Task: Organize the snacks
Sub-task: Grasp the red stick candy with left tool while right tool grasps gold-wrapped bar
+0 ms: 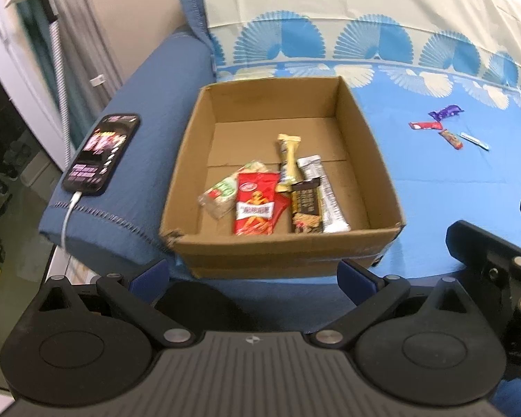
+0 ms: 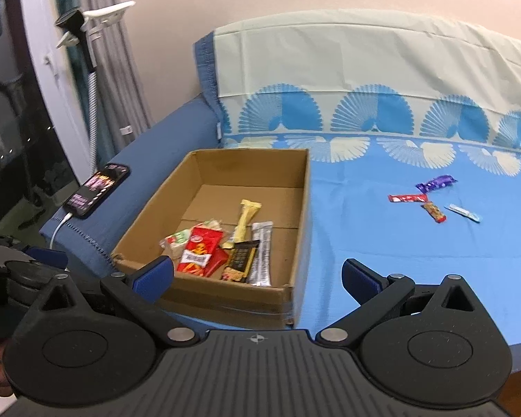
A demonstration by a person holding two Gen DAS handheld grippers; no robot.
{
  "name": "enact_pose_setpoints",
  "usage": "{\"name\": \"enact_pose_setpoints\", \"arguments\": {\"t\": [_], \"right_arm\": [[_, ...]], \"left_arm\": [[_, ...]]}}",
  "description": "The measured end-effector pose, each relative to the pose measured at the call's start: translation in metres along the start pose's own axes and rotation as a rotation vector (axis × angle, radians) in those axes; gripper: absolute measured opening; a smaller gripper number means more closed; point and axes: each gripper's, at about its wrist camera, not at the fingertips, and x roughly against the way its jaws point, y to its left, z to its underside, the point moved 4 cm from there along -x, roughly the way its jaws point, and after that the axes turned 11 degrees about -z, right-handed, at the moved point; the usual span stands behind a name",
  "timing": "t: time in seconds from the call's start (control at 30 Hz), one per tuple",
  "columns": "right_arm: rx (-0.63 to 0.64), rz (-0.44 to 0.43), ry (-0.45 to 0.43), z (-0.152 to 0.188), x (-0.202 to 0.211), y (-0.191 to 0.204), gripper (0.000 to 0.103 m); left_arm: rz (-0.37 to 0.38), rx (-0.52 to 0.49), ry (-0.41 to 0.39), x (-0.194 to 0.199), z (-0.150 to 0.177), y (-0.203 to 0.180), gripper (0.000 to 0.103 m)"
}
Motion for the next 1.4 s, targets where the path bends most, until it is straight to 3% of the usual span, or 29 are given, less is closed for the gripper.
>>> {"name": "enact_pose_setpoints", "arguments": {"t": [0.4, 0.57, 0.7, 0.87, 1.07, 1.23, 1.4], "right_arm": [[-0.141, 0.163, -0.063, -0.012, 0.019, -0.116, 0.102], [-0.174, 0.258, -0.088, -0.023, 0.015, -0.183, 0.102], [-0.220, 0.318, -0.075, -0.026, -0.002, -0.243, 0.102], [-0.236, 0.373, -0.033, -0.025, -0.047, -0.315, 0.102], [-0.197, 0.343, 0.053, -0.021, -0.128, -0.380, 0.102], [-0.150, 0.275, 0.095, -0.019, -0.192, -0.408, 0.102], [-0.071, 0.237, 0.131, -0.016, -0.247, -0.426, 0.102]], "left_arm": [[0.100, -0.145, -0.031, -0.008, -0.082, -0.102, 0.103], [0.116, -0.235, -0.065, -0.027, -0.128, -0.170, 0.103], [0.111, -0.321, -0.074, -0.065, -0.162, -0.235, 0.103], [0.171, -0.393, -0.020, -0.132, -0.200, -0.311, 0.103], [0.245, -0.506, -0.096, -0.207, -0.235, -0.387, 0.103], [0.263, -0.570, -0.084, -0.270, -0.250, -0.427, 0.103], [0.324, -0.606, -0.065, -0.302, -0.257, -0.449, 0.103]]}}
